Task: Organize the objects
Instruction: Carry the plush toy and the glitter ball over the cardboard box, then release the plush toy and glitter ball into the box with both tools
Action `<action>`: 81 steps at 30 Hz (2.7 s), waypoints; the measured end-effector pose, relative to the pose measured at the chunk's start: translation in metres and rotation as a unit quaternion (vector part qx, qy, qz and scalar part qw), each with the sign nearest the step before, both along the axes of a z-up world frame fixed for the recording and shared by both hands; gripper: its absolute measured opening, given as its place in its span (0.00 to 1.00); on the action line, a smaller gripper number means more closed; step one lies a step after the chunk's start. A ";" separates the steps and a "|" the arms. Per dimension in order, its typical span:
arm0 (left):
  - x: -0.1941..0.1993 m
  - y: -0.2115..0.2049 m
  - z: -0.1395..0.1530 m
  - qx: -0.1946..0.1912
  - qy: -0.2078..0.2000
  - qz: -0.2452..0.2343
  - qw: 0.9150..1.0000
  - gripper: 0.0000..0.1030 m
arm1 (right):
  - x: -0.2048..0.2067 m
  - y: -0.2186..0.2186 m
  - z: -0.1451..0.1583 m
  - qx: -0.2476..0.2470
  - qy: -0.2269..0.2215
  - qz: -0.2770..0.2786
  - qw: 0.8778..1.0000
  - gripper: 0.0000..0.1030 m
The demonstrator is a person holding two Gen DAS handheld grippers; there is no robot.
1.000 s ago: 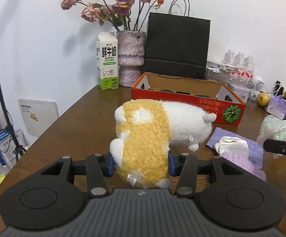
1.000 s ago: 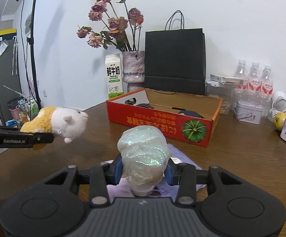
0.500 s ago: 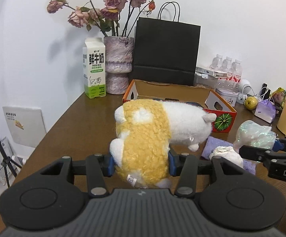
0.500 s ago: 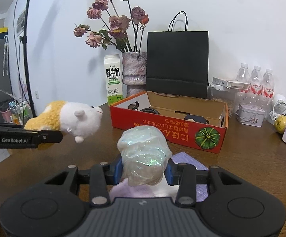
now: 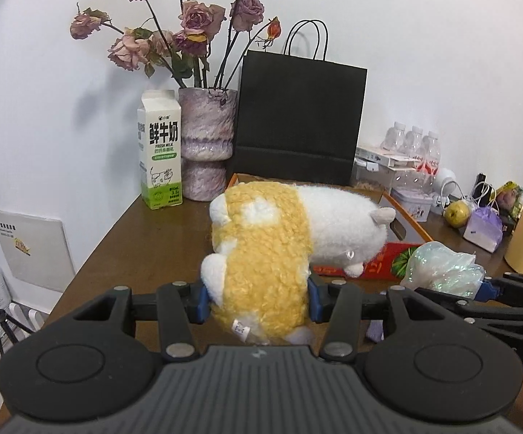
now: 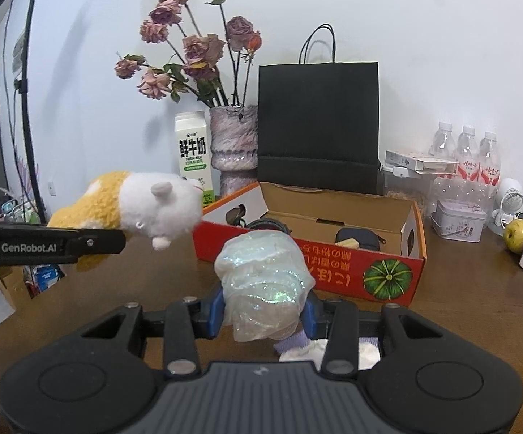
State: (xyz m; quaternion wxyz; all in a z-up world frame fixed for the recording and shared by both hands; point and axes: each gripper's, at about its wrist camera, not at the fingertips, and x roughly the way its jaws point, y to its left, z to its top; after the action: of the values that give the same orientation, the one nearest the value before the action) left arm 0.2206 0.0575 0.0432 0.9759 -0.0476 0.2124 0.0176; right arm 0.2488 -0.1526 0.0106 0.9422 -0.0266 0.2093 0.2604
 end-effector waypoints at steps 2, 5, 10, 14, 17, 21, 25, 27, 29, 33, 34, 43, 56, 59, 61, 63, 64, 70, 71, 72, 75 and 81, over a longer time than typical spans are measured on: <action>0.006 -0.002 0.001 0.001 -0.005 0.003 1.000 0.47 | 0.008 0.000 0.001 0.005 0.000 -0.005 1.000 0.39; 0.016 -0.004 0.001 -0.002 -0.009 0.007 1.000 0.47 | 0.018 0.001 0.002 0.012 0.000 -0.007 1.000 0.39; 0.032 -0.006 -0.002 -0.007 -0.013 0.015 1.000 0.47 | 0.033 0.005 0.004 0.015 -0.001 -0.006 1.000 0.39; 0.045 -0.009 -0.003 -0.011 -0.016 0.027 0.999 0.47 | 0.045 0.008 0.007 0.016 -0.008 -0.008 1.000 0.39; 0.057 -0.013 -0.003 -0.009 -0.015 0.030 0.999 0.47 | 0.054 0.010 0.008 0.012 -0.013 -0.012 1.000 0.39; 0.067 -0.017 -0.003 -0.005 -0.019 0.033 0.999 0.47 | 0.066 0.011 0.008 0.012 -0.014 -0.015 1.000 0.39; 0.078 -0.017 -0.002 -0.010 -0.024 0.036 0.999 0.47 | 0.077 0.013 0.007 0.009 -0.015 -0.017 1.000 0.39; 0.084 -0.018 0.000 -0.009 -0.029 0.037 0.999 0.47 | 0.082 0.014 0.007 0.010 -0.016 -0.017 1.000 0.39; 0.090 -0.019 0.001 -0.009 -0.032 0.037 0.999 0.47 | 0.087 0.014 0.008 0.009 -0.017 -0.018 1.000 0.39; 0.102 -0.021 0.003 -0.008 -0.037 0.034 0.999 0.47 | 0.099 0.014 0.009 0.010 -0.018 -0.022 1.000 0.39; 0.104 -0.022 0.002 -0.007 -0.037 0.033 0.999 0.47 | 0.102 0.014 0.009 0.011 -0.018 -0.023 1.000 0.39; 0.131 -0.018 -0.005 -0.006 -0.027 0.031 0.999 0.47 | 0.130 0.012 0.008 0.015 -0.013 -0.027 0.999 0.39; 0.168 -0.015 -0.014 0.001 -0.017 0.030 0.999 0.47 | 0.166 0.015 0.002 0.006 -0.010 -0.028 1.000 0.39; 0.176 -0.013 -0.015 0.000 -0.015 0.031 0.999 0.47 | 0.175 0.015 0.000 0.005 -0.008 -0.029 1.000 0.39; 0.182 -0.012 -0.016 0.000 -0.014 0.030 0.999 0.47 | 0.181 0.016 -0.001 0.002 -0.007 -0.030 1.000 0.39; 0.187 -0.012 -0.017 0.002 -0.014 0.027 1.000 0.47 | 0.185 0.016 -0.003 0.000 -0.007 -0.030 1.000 0.39; 0.190 -0.012 -0.017 0.003 -0.014 0.026 1.000 0.47 | 0.188 0.017 -0.003 -0.002 -0.006 -0.031 1.000 0.39; 0.209 -0.010 -0.023 0.003 -0.007 0.020 1.000 0.47 | 0.202 0.020 -0.007 -0.009 -0.004 -0.034 0.999 0.39; 0.211 -0.009 -0.024 0.004 -0.006 0.021 1.000 0.47 | 0.204 0.020 -0.007 -0.009 -0.004 -0.035 0.999 0.39; 0.215 -0.009 -0.025 0.004 -0.005 0.020 1.000 0.47 | 0.206 0.020 -0.008 -0.010 -0.003 -0.036 0.999 0.39; 0.223 -0.008 -0.028 0.003 -0.001 0.017 1.000 0.47 | 0.211 0.020 -0.010 -0.011 -0.002 -0.038 0.999 0.39; 0.236 -0.007 -0.032 0.005 0.003 0.009 1.000 0.47 | 0.220 0.023 -0.017 -0.015 0.004 -0.042 0.999 0.39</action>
State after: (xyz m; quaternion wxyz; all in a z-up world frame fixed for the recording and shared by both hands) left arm 0.4569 0.0500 0.0115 0.9752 -0.0446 0.2151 0.0273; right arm 0.4691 -0.1297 -0.0067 0.9509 -0.0304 0.2182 0.2173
